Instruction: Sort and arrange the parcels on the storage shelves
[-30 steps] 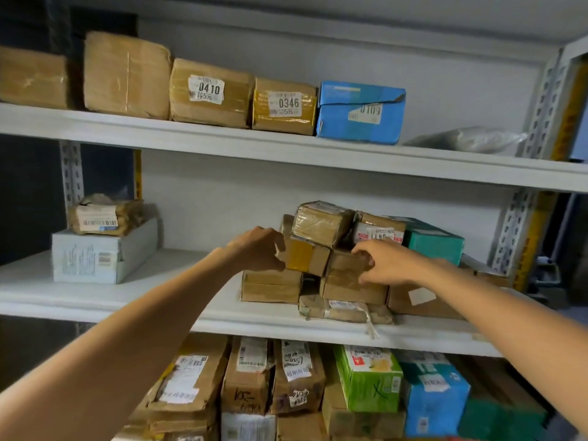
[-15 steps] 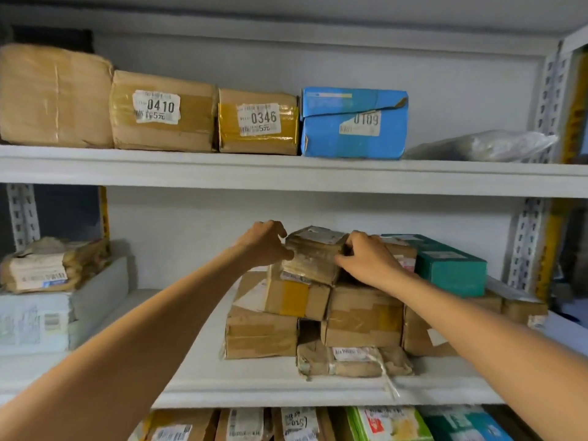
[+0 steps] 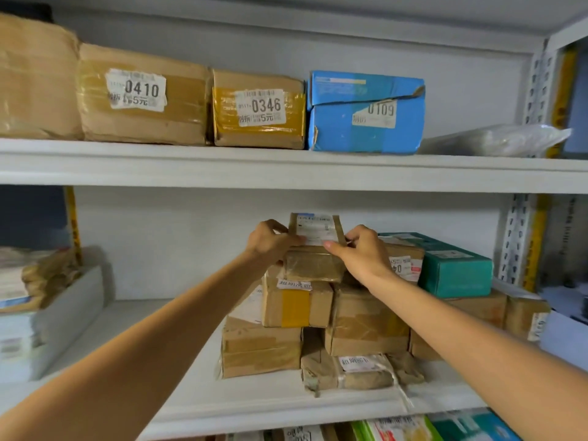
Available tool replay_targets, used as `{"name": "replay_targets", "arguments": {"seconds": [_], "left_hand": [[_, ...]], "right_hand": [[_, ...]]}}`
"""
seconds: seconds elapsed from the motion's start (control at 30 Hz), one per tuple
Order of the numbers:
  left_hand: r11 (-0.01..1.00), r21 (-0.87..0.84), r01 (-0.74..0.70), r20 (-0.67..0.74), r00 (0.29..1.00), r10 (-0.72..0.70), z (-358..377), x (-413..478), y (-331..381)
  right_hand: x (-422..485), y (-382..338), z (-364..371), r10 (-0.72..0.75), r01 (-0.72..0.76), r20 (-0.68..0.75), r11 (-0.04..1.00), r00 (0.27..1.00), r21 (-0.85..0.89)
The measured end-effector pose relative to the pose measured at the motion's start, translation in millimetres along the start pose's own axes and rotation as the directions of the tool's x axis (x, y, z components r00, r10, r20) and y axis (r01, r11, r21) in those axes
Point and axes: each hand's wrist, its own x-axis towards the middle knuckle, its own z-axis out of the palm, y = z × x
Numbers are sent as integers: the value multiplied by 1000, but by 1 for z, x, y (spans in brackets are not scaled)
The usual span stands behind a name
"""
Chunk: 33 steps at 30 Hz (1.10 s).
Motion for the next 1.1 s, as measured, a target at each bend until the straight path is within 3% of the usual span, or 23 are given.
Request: {"name": "replay_targets", "arguments": {"seconds": [0.2, 0.33, 0.47, 0.6, 0.73, 0.83, 1.1], "left_hand": [[972, -219, -89, -71, 995, 75, -21, -28, -11], [958, -226, -176, -134, 980, 148, -41, -52, -13], [952, -227, -206, -212, 964, 159, -68, -76, -23], [945, -254, -206, -290, 948, 128, -100, -100, -45], [940, -321, -114, -287, 958, 18, -135, -114, -67], [946, -304, -113, -226, 973, 43, -152, -127, -79], [964, -223, -146, -313, 947, 72, -165, -136, -92]], "right_hand": [[-14, -20, 16, 14, -13, -4, 985, 1000, 171], [-31, -34, 27, -73, 48, 90, 966, 993, 254], [-50, -50, 48, -96, 55, 83, 918, 992, 394], [-73, -65, 77, -123, 37, 171, 899, 978, 436], [-100, -76, 102, -171, 24, 317, 908, 933, 419], [-108, -76, 114, -209, 44, 385, 918, 899, 394], [-104, -69, 131, -298, 186, 313, 922, 902, 341]]}}
